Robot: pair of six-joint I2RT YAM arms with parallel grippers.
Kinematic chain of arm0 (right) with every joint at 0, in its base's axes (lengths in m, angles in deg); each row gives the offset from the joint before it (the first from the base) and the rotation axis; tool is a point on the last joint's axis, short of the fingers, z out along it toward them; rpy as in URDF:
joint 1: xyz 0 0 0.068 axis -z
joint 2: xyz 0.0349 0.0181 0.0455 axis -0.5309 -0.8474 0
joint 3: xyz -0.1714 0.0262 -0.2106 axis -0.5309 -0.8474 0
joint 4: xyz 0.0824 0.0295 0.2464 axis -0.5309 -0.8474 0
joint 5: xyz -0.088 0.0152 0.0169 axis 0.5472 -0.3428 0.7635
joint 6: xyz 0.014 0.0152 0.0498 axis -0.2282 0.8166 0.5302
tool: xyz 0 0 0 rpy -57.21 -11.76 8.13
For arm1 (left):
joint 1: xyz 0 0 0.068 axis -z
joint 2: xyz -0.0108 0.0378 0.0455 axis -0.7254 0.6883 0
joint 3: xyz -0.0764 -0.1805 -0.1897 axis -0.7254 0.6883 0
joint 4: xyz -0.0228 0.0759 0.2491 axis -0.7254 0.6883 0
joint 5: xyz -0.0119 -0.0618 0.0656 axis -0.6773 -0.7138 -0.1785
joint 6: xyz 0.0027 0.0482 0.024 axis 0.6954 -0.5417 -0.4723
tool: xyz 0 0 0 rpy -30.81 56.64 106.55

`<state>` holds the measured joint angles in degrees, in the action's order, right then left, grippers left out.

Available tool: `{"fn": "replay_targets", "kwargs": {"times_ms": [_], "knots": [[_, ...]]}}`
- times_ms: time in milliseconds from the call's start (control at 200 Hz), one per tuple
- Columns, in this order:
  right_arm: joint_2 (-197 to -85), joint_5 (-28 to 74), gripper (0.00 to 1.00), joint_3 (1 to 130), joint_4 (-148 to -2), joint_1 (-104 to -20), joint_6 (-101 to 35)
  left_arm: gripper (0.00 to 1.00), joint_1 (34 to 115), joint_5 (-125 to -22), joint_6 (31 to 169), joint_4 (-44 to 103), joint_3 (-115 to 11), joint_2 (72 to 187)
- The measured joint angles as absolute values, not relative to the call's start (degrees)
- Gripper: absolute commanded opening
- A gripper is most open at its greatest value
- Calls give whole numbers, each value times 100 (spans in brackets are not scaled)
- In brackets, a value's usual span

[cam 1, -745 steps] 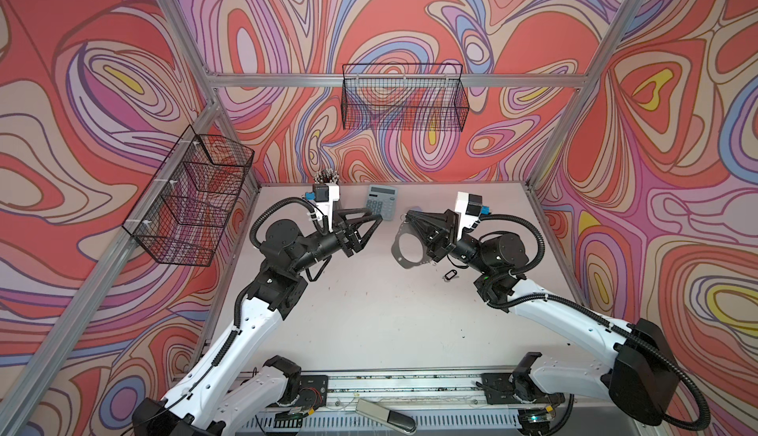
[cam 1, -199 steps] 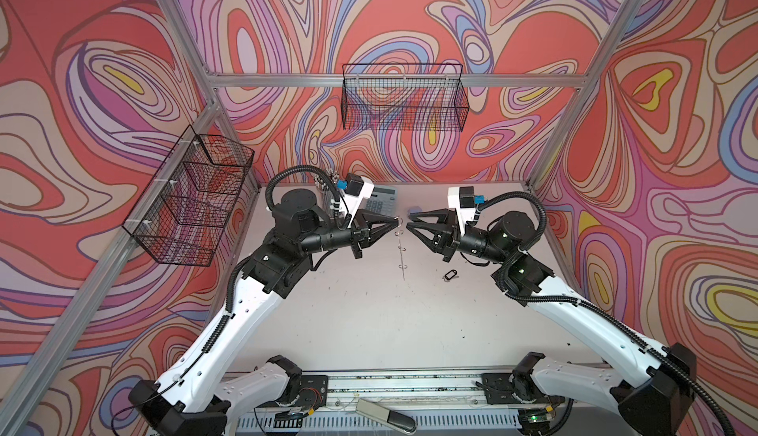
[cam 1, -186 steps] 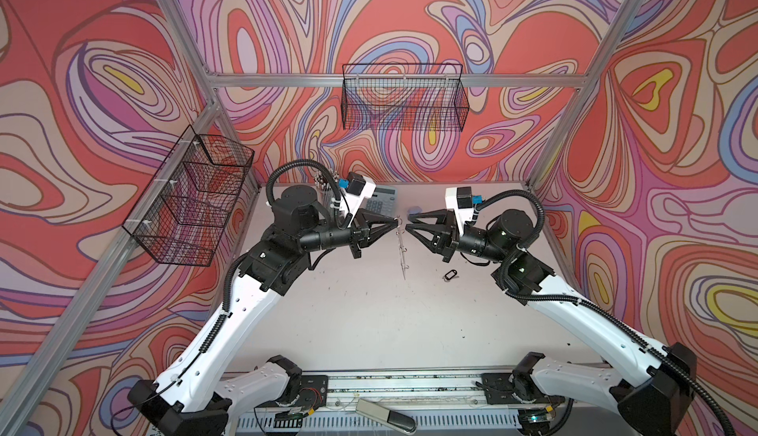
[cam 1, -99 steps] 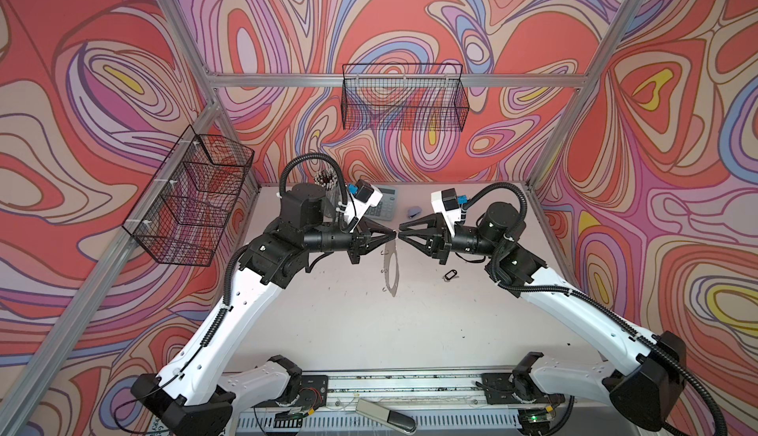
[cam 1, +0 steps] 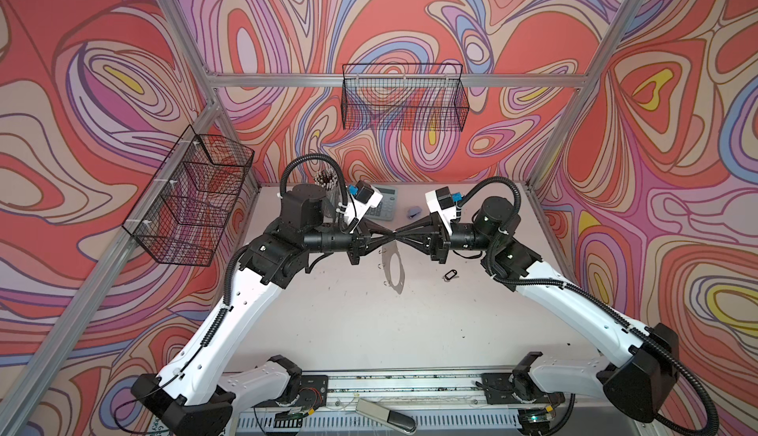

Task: Attach keys to a key ring
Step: Pass the keyring.

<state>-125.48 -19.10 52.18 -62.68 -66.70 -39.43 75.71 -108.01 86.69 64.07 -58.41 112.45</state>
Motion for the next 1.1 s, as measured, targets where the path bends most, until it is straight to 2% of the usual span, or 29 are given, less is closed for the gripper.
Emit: {"fn": "replay_targets", "kwargs": {"times_ms": [15,220,305,366,491,751,952,1102], "knots": [[-12548,-1923,0,5218,-6268,-6668,-3956,0,7569,-10804,8669,6409,-5837,11245],[-12546,-2087,0,5216,-6261,-6622,-3860,0,7561,-10933,8677,6375,-5804,11243],[-12538,-2085,0,5174,-6106,-6615,-3742,12,7561,-10957,8717,6281,-5776,11223],[-12492,-2037,0,5032,-5848,-6617,-3617,30,7563,-10959,8778,6154,-5702,11184],[-12385,-1873,0,4593,-5131,-6646,-3184,40,7561,-10924,8970,5697,-5411,11046],[-12404,-1278,0,3922,-3077,-6663,-2017,40,7338,-10727,10168,3680,-3966,10364],[-12618,-1003,0,3929,-1634,-6666,-1346,38,7318,-10683,11034,2200,-3643,10495],[-12835,-848,0,3935,-1129,-6666,-1055,34,7318,-10790,11587,1238,-3640,10766]]}}
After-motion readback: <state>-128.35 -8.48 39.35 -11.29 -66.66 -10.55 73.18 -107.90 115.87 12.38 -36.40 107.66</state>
